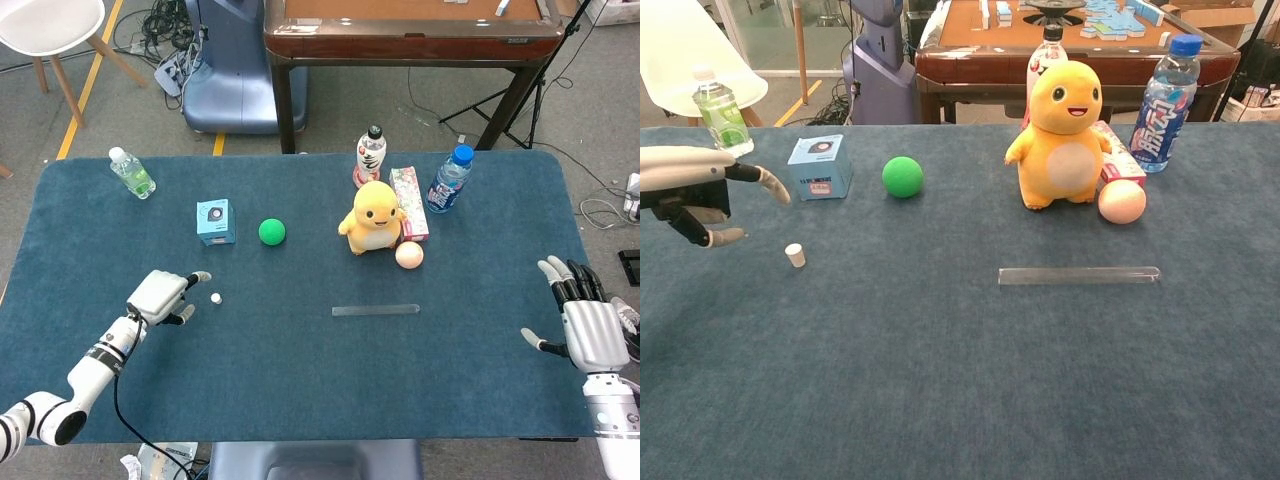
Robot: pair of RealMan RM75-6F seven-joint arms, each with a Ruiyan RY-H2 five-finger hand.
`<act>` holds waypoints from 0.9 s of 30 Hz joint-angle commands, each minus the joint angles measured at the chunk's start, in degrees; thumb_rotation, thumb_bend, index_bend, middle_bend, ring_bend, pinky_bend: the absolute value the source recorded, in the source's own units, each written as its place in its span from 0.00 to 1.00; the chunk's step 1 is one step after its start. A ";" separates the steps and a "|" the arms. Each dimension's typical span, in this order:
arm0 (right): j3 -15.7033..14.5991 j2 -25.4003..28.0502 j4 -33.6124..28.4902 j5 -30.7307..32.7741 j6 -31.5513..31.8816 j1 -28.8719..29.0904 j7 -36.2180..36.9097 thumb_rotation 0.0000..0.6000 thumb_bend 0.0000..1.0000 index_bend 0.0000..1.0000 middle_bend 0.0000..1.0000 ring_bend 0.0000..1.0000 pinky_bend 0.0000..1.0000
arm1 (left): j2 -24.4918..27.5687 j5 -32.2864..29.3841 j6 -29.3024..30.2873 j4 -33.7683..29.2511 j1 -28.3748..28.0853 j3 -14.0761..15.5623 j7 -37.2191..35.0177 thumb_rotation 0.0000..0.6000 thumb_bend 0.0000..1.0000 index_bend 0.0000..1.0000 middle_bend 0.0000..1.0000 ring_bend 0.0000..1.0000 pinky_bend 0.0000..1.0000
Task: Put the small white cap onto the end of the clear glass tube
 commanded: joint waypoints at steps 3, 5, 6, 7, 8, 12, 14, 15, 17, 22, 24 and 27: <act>0.05 0.07 -0.13 -0.08 0.35 -0.16 -0.01 1.00 0.00 0.00 0.10 0.00 0.00 | -5.09 4.18 2.88 6.04 -0.37 -0.55 -2.15 1.00 0.27 0.43 1.00 1.00 1.00; 0.02 0.06 -0.11 -0.10 0.45 -0.24 0.05 1.00 0.00 0.00 0.10 0.00 0.00 | -6.26 4.64 2.37 7.70 -1.07 -0.57 -2.07 1.00 0.26 0.46 1.00 1.00 1.00; 0.01 0.04 -0.10 -0.13 0.49 -0.27 0.07 1.00 0.00 0.00 0.10 0.00 0.00 | -6.75 4.78 2.20 8.38 -1.35 -0.57 -1.73 1.00 0.26 0.46 1.00 1.00 1.00; 0.00 0.03 -0.09 -0.16 0.54 -0.31 0.10 1.00 0.00 0.00 0.10 0.00 0.00 | -7.28 4.86 2.02 9.01 -1.62 -0.59 -1.41 1.00 0.26 0.46 1.00 1.00 1.00; -0.02 0.01 -0.07 -0.18 0.59 -0.36 0.17 1.00 0.00 0.00 0.10 0.00 0.00 | -7.96 4.90 1.73 9.76 -1.95 -0.60 -1.05 1.00 0.26 0.47 1.00 1.00 1.00; -0.11 -0.07 0.11 -0.19 0.67 -0.51 0.40 1.00 0.00 0.00 0.10 0.00 0.00 | -9.84 4.46 0.53 11.87 -2.88 -0.70 0.43 1.00 0.26 0.47 1.00 1.00 1.00; -0.16 -0.07 0.21 -0.15 0.61 -0.57 0.49 1.00 0.00 0.00 0.10 0.00 0.00 | -10.55 4.09 0.15 12.53 -3.15 -0.79 1.08 1.00 0.26 0.47 1.00 1.00 1.00; -0.16 -0.09 0.28 -0.10 0.59 -0.59 0.56 1.00 0.00 0.00 0.10 0.00 0.00 | -10.94 3.71 -0.23 12.91 -3.31 -0.88 1.47 1.00 0.26 0.46 1.00 1.00 1.00; -0.16 -0.10 0.36 -0.06 0.57 -0.63 0.68 1.00 0.00 0.00 0.10 0.00 0.00 | -11.53 2.91 -0.95 13.44 -3.59 -1.09 2.09 1.00 0.26 0.46 1.00 1.00 1.00; -0.17 -0.14 0.59 0.01 0.55 -0.73 0.93 1.00 0.00 0.00 0.10 0.00 0.00 | -12.65 1.67 -2.07 14.89 -4.11 -1.38 3.19 1.00 0.26 0.46 1.00 1.00 1.00; -0.17 -0.14 0.70 0.05 0.50 -0.75 1.04 1.00 0.00 0.00 0.10 0.00 0.00 | -12.88 1.15 -2.72 15.39 -4.28 -1.38 3.45 1.00 0.26 0.46 1.00 1.00 1.00; -0.13 -0.15 0.87 0.15 0.34 -0.72 1.14 1.00 0.00 0.00 0.10 0.00 0.00 | -13.03 0.49 -3.54 15.84 -4.38 -1.27 3.81 1.00 0.26 0.46 1.00 1.00 1.00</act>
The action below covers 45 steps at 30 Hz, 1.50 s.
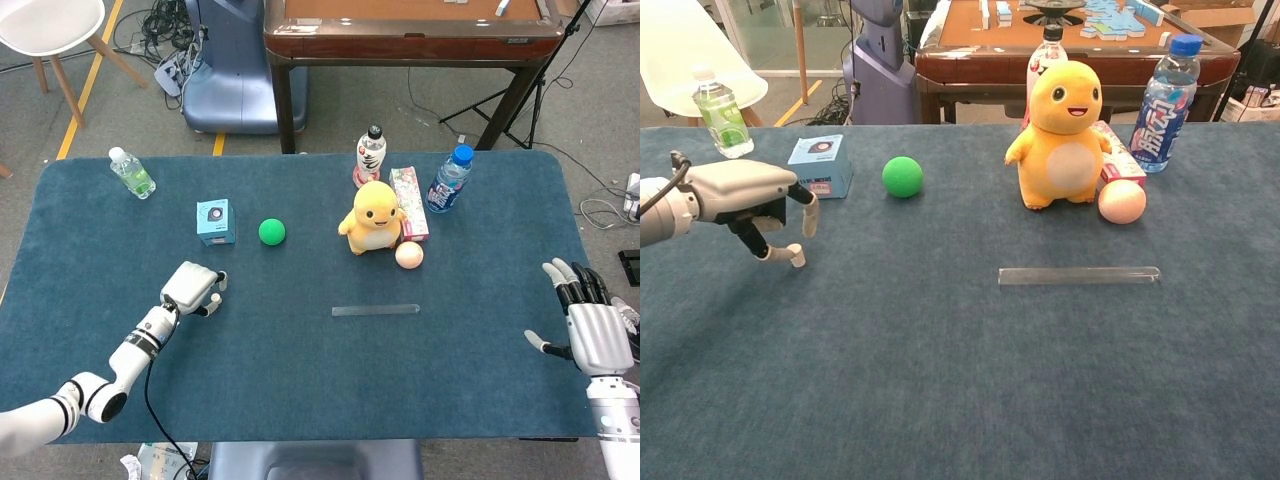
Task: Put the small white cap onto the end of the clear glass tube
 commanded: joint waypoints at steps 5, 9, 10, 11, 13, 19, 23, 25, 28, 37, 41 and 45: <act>0.11 0.02 0.27 -0.06 0.00 0.02 0.32 1.00 0.00 0.00 0.10 0.00 0.00 | -0.52 -0.83 -0.69 0.95 -0.07 0.09 0.08 1.00 0.26 0.47 1.00 1.00 1.00; 0.08 0.04 0.36 -0.09 0.06 -0.07 0.48 1.00 0.00 0.00 0.10 0.00 0.00 | -0.89 -0.97 -0.87 1.55 -0.23 0.00 -0.26 1.00 0.26 0.48 1.00 1.00 1.00; 0.08 0.04 0.39 -0.09 0.07 -0.10 0.53 1.00 0.00 0.00 0.10 0.00 0.00 | -0.93 -0.98 -0.93 1.61 -0.27 0.01 -0.27 1.00 0.26 0.48 1.00 1.00 1.00; 0.08 0.02 0.43 -0.10 0.10 -0.13 0.62 1.00 0.00 0.00 0.10 0.00 0.00 | -0.97 -0.99 -0.97 1.66 -0.33 0.00 -0.24 1.00 0.26 0.48 1.00 1.00 1.00; 0.08 0.00 0.55 -0.08 0.12 -0.16 0.70 1.00 0.00 0.00 0.10 0.00 0.00 | -1.00 -1.08 -1.04 1.67 -0.38 -0.02 -0.20 1.00 0.26 0.48 1.00 1.00 1.00; 0.10 -0.05 0.79 -0.08 0.16 -0.25 0.95 1.00 0.00 0.00 0.10 0.00 0.00 | -1.07 -1.47 -1.34 1.76 -0.51 -0.04 0.19 1.00 0.26 0.49 1.00 1.00 1.00; 0.09 -0.12 0.92 -0.04 0.12 -0.28 1.04 1.00 0.00 0.00 0.10 0.00 0.00 | -1.19 -1.83 -1.64 1.90 -0.63 -0.09 0.48 1.00 0.26 0.49 1.00 1.00 1.00; 0.11 -0.11 0.92 -0.05 0.19 -0.32 1.06 1.00 0.00 0.00 0.10 0.00 0.00 | -1.28 -1.94 -1.76 2.06 -0.70 -0.11 0.54 1.00 0.26 0.49 1.00 1.00 1.00; 0.11 -0.06 0.85 -0.05 0.32 -0.42 0.99 1.00 0.00 0.00 0.10 0.00 0.00 | -1.34 -2.16 -2.12 2.15 -0.85 -0.13 0.62 1.00 0.26 0.49 1.00 1.00 1.00; 0.14 0.02 0.74 -0.03 0.66 -0.69 0.94 1.00 0.00 0.00 0.10 0.00 0.00 | -1.36 -2.27 -2.30 1.99 -0.95 0.01 0.72 1.00 0.26 0.51 1.00 1.00 1.00; 0.15 0.06 0.66 -0.06 0.76 -0.77 0.89 1.00 0.00 0.00 0.10 0.00 0.00 | -1.42 -2.20 -2.23 2.17 -0.96 0.05 0.62 1.00 0.26 0.53 1.00 1.00 1.00; 0.16 0.06 0.61 -0.02 0.79 -0.83 0.81 1.00 0.00 0.00 0.10 0.00 0.00 | -1.52 -2.26 -2.50 2.47 -1.03 0.10 0.34 1.00 0.26 0.53 1.00 1.00 1.00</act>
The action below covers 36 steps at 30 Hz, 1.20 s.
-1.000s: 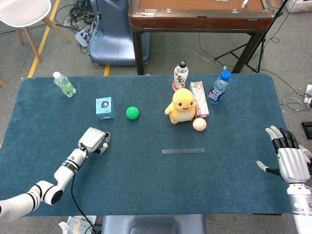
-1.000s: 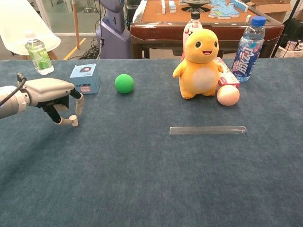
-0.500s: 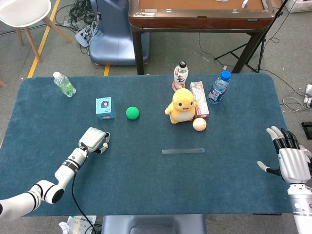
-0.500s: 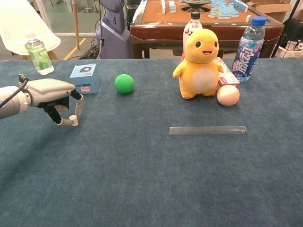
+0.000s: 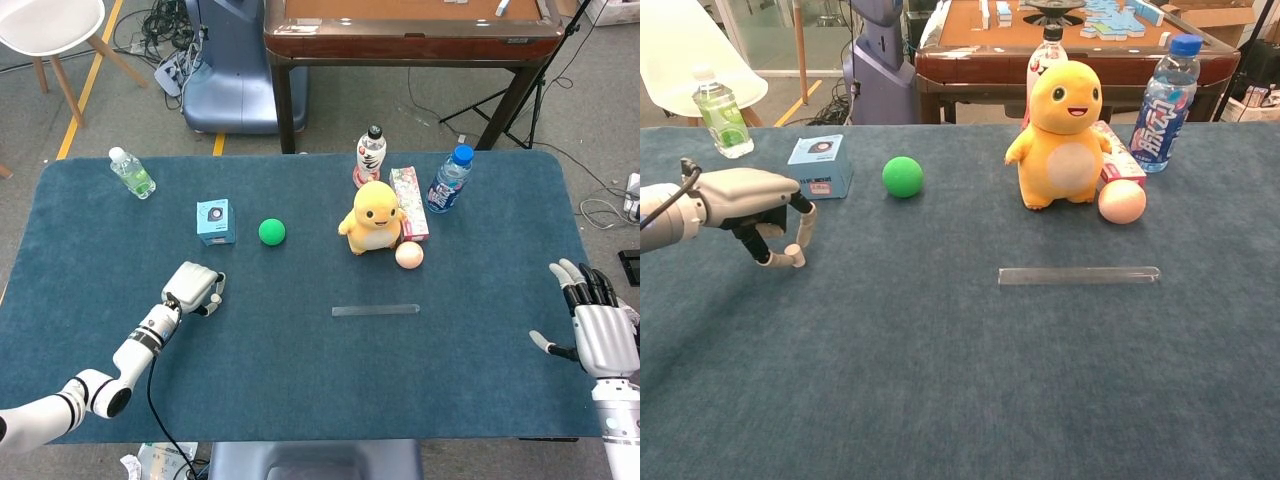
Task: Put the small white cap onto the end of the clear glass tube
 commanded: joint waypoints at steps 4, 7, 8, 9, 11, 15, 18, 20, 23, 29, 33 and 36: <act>0.00 0.02 -0.05 0.01 0.02 -0.05 -0.06 1.00 0.00 0.00 0.10 0.00 0.00 | -0.30 0.21 0.05 0.58 -0.10 0.02 -0.43 1.00 0.27 0.53 1.00 1.00 1.00; 0.02 0.05 -0.10 -0.08 0.11 -0.08 -0.11 1.00 0.00 0.00 0.10 0.00 0.00 | -0.55 0.55 0.29 1.04 -0.17 -0.02 -1.03 1.00 0.28 0.53 1.00 1.00 1.00; 0.02 0.07 -0.13 -0.10 0.15 -0.10 -0.13 1.00 0.00 0.00 0.10 0.00 0.00 | -0.63 0.77 0.46 1.20 -0.20 -0.04 -1.30 1.00 0.28 0.54 1.00 1.00 1.00; 0.02 0.07 -0.14 -0.14 0.17 -0.10 -0.15 1.00 0.00 0.00 0.10 0.00 0.00 | -0.68 0.95 0.60 1.30 -0.22 -0.04 -1.55 1.00 0.29 0.54 1.00 1.00 1.00; 0.01 0.06 -0.15 -0.26 0.19 -0.08 -0.19 1.00 0.00 0.00 0.10 0.00 0.00 | -0.60 1.22 0.76 1.28 -0.25 -0.10 -2.24 1.00 0.30 0.54 1.00 1.00 1.00; -0.07 0.38 -0.65 -0.48 -0.79 0.51 -0.99 1.00 0.00 0.00 0.10 0.00 0.00 | 1.00 1.23 1.25 -0.63 0.02 -0.93 -5.66 1.00 0.31 0.55 1.00 1.00 1.00; -0.15 0.88 -1.53 -1.02 -2.80 1.86 -2.03 1.00 0.00 0.00 0.10 0.00 0.00 | 3.49 1.44 2.10 -3.55 0.67 -1.42 -8.47 1.00 0.31 0.55 1.00 1.00 1.00; 0.03 0.97 -2.18 -1.49 -4.17 3.07 -2.94 1.00 0.00 0.00 0.13 0.02 0.00 | 5.31 1.73 2.68 -5.62 1.16 -1.48 -9.74 1.00 0.31 0.55 1.00 1.00 1.00; 0.54 0.62 -3.37 -2.37 -7.34 5.95 -4.74 1.00 0.00 0.00 0.19 0.08 0.00 | 8.82 2.42 4.08 -9.88 2.23 -1.37 -11.26 1.00 0.31 0.55 1.00 1.00 1.00; 1.98 -1.11 -5.29 -2.38 -15.28 12.75 -9.17 1.00 0.01 0.06 0.36 0.26 0.17 | 14.54 3.96 6.95 -17.63 4.27 -0.58 -11.70 1.00 0.31 0.55 1.00 1.00 1.00; 3.01 -3.33 -5.21 -1.65 -20.08 17.21 -11.82 1.00 0.05 0.15 0.53 0.53 0.43 | 17.21 4.91 8.24 -21.49 5.25 0.06 -11.29 1.00 0.31 0.55 1.00 1.00 1.00; 3.81 -5.31 -4.68 -0.29 -23.55 20.42 -13.34 1.00 0.05 0.23 0.71 0.76 0.69 | 18.63 5.58 9.17 -23.54 5.90 0.52 -10.80 1.00 0.31 0.55 1.00 1.00 1.00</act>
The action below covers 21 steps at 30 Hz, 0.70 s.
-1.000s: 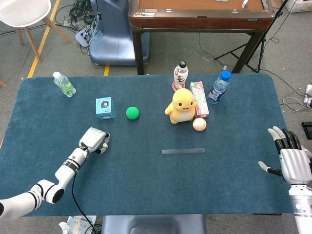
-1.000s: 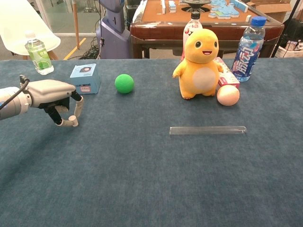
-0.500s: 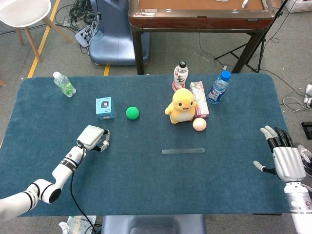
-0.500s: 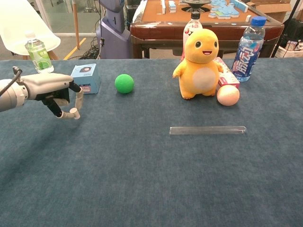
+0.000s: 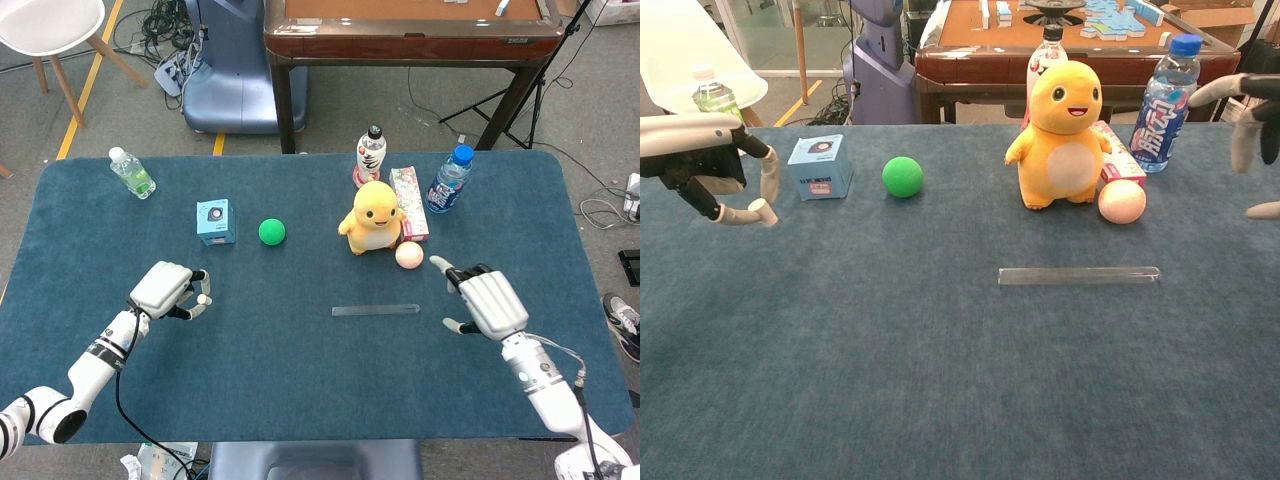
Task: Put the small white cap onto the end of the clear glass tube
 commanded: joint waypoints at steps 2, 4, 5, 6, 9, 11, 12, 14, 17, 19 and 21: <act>1.66 -3.75 0.76 2.57 -5.45 5.23 -3.17 1.00 0.05 0.30 0.81 0.87 0.82 | 1.80 1.02 1.46 -2.50 1.14 0.76 0.72 1.00 0.31 0.55 1.00 1.00 1.00; 1.89 -4.94 1.21 3.68 -7.13 6.77 -3.90 1.00 0.05 0.35 0.88 0.94 0.89 | 2.20 1.14 1.78 -3.08 1.42 0.91 0.91 1.00 0.31 0.55 1.00 1.00 1.00; 1.92 -5.44 1.43 4.27 -8.03 7.48 -4.10 1.00 0.05 0.37 0.89 0.96 0.90 | 2.37 1.18 1.93 -3.30 1.54 0.96 0.97 1.00 0.31 0.55 1.00 1.00 1.00; 1.94 -6.13 1.83 5.02 -9.05 8.34 -4.36 1.00 0.05 0.37 0.90 0.97 0.90 | 2.56 1.25 2.10 -3.54 1.71 1.06 1.05 1.00 0.31 0.55 1.00 1.00 1.00; 1.88 -8.11 3.39 6.98 -10.83 10.10 -5.36 1.00 0.05 0.38 0.91 0.98 0.93 | 2.92 1.38 2.22 -3.87 2.03 1.38 1.34 1.00 0.31 0.54 1.00 1.00 1.00; 1.79 -9.57 4.82 8.62 -11.92 11.16 -5.99 1.00 0.05 0.38 0.92 1.00 0.94 | 3.05 1.38 2.03 -3.96 2.13 1.61 1.58 1.00 0.31 0.54 1.00 1.00 1.00; 1.74 -10.23 5.53 9.26 -12.27 11.61 -6.39 1.00 0.05 0.38 0.92 1.00 0.95 | 3.08 1.39 1.98 -3.99 2.16 1.68 1.69 1.00 0.31 0.54 1.00 1.00 1.00; 1.66 -11.80 7.15 10.74 -12.97 12.56 -7.05 1.00 0.05 0.40 0.93 1.00 0.96 | 3.02 1.39 1.93 -3.99 2.22 1.76 1.85 1.00 0.31 0.54 1.00 1.00 1.00; 1.57 -13.97 9.49 12.72 -14.03 13.94 -7.78 1.00 0.07 0.42 0.93 1.00 0.97 | 2.85 1.41 1.78 -3.92 2.22 1.80 1.85 1.00 0.31 0.54 1.00 1.00 1.00; 1.45 -15.28 11.00 13.92 -14.84 14.81 -8.20 1.00 0.08 0.43 0.94 1.00 0.97 | 2.74 1.47 1.75 -3.86 2.21 1.80 1.77 1.00 0.31 0.54 1.00 1.00 1.00; 1.28 -16.76 12.69 15.25 -15.73 15.80 -8.71 1.00 0.08 0.44 0.94 1.00 0.97 | 2.60 1.58 1.77 -3.80 2.24 1.82 1.65 1.00 0.31 0.54 1.00 1.00 1.00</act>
